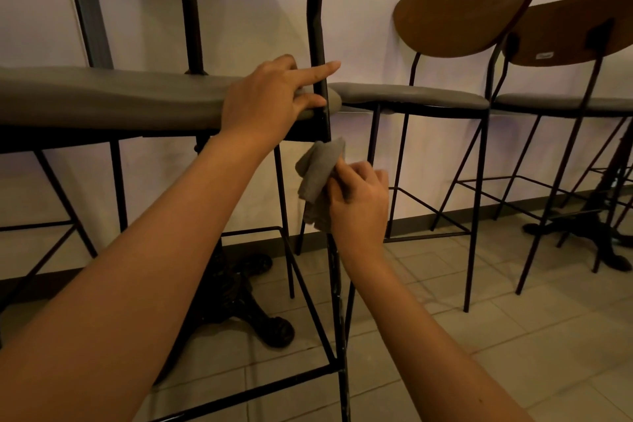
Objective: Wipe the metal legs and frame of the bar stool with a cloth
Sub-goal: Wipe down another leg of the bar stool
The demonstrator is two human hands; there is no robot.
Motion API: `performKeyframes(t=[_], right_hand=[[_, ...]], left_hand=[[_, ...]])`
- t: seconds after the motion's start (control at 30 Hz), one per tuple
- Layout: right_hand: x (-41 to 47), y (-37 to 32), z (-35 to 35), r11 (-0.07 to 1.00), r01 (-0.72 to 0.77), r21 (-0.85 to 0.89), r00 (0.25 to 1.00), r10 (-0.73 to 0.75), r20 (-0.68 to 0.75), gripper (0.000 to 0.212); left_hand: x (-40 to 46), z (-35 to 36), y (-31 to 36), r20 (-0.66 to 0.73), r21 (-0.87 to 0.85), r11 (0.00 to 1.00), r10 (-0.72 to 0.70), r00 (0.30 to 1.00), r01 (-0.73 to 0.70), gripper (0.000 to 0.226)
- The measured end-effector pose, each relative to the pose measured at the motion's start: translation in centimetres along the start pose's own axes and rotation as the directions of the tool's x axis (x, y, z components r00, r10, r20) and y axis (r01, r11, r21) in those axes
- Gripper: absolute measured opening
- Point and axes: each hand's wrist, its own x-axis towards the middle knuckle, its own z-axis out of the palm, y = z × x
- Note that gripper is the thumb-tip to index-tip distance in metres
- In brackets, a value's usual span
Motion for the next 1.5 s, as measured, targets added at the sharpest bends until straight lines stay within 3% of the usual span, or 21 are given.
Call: performKeyframes(t=[0.47, 0.67, 1.23, 1.5], right_hand=[[2.5, -0.8, 0.3, 0.993, 0.119, 0.012, 0.992, -0.118, -0.036, 0.029], [0.1, 1.2, -0.1, 0.997, 0.076, 0.016, 0.997, -0.076, 0.016, 0.028], [-1.5, 1.8, -0.4, 0.999, 0.041, -0.021, 0.997, -0.039, 0.064, 0.04], [-0.5, 1.7, -1.6, 0.982, 0.119, -0.144, 0.977, -0.09, 0.193, 0.036]], left_hand=[[0.1, 0.1, 0.1, -0.011, -0.004, 1.0, -0.018, 1.0, 0.018, 0.042], [-0.1, 0.1, 0.2, -0.02, 0.01, 1.0, -0.02, 1.0, 0.02, 0.043], [-2.6, 0.7, 0.9, 0.018, 0.287, 0.957, 0.033, 0.999, -0.036, 0.045], [-3.2, 0.3, 0.8, 0.199, 0.373, 0.922, 0.029, 0.98, -0.103, 0.062]])
